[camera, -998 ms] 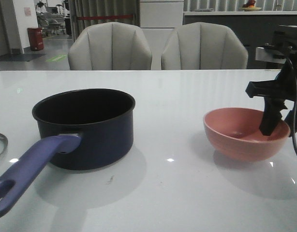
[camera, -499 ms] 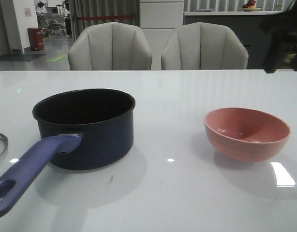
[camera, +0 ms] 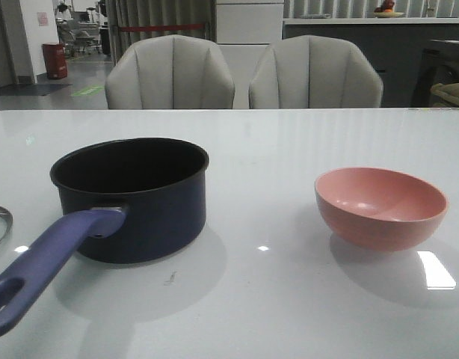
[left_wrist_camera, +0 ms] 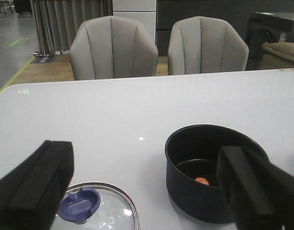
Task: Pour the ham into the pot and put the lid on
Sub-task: 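Release the bowl and withdraw the right gripper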
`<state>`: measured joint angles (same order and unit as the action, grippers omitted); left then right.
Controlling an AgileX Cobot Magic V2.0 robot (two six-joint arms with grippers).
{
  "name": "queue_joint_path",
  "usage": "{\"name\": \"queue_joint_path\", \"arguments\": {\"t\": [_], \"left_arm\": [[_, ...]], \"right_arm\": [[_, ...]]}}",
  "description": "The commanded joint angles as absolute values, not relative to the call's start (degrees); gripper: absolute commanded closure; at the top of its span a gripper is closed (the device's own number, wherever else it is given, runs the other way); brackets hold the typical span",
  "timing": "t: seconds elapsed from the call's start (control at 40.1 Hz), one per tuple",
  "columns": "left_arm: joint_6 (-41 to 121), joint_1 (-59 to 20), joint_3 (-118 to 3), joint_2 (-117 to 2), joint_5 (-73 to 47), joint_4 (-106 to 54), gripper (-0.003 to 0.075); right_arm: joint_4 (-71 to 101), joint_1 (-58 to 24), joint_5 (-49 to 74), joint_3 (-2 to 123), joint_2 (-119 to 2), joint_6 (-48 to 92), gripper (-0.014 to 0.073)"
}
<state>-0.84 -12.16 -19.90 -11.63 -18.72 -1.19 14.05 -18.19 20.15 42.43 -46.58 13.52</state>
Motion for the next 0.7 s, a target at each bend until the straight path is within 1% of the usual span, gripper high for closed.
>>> {"name": "queue_joint_path", "arguments": {"t": [0.0, 0.225, 0.324, 0.474, 0.674], "left_arm": [[-1.19, -12.56, -21.44, -12.15, -14.48, -1.19, 0.0083], [-1.19, -12.56, -21.44, -12.15, -14.48, -1.19, 0.0083], [-1.19, -12.56, -21.44, -12.15, -14.48, -1.19, 0.0083], [-1.19, -12.56, -21.44, -12.15, -14.48, -1.29, 0.0083], [-1.19, -12.56, -21.44, -12.15, -14.36, -1.71, 0.0083]], "right_arm": [[14.59, -18.30, 12.60, 38.75, -38.92, 14.17, 0.0123], [15.90, -18.30, 5.55, 19.95, -15.82, 13.40, 0.0123], [16.56, -18.30, 2.52, 14.90, -9.98, 13.40, 0.0123], [16.61, -18.30, 2.40, 12.41, -8.60, 13.40, 0.0124], [16.67, -18.30, 4.00, 12.18, -8.60, 13.40, 0.0125]]}}
